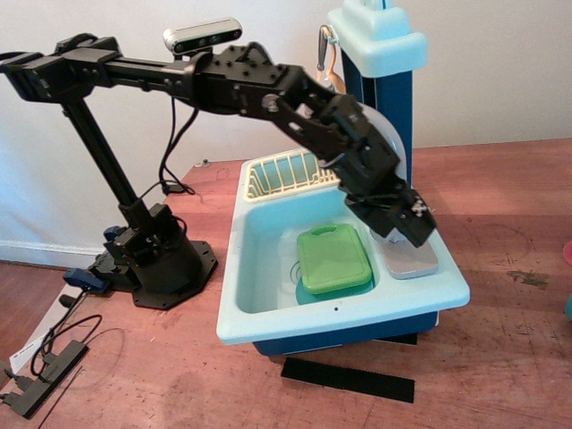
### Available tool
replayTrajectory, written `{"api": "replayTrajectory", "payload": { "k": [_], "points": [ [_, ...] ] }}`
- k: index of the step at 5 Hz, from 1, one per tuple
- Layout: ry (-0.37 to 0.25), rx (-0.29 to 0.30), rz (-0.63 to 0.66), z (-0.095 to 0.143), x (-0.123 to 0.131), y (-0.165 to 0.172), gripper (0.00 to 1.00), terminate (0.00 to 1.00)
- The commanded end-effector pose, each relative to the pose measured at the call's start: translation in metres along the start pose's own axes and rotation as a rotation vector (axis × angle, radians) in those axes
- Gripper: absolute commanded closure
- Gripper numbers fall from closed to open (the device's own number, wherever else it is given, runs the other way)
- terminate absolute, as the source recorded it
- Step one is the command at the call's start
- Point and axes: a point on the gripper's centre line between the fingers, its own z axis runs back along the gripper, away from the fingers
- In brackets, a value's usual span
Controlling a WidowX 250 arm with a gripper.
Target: Turn lever vertical to front
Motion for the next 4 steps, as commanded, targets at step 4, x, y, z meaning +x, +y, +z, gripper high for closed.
{"api": "replayTrajectory", "payload": {
  "k": [4],
  "points": [
    [-0.101, -0.03, 0.115, -0.002, 0.021, 0.021, 0.0, 0.0]
  ]
}}
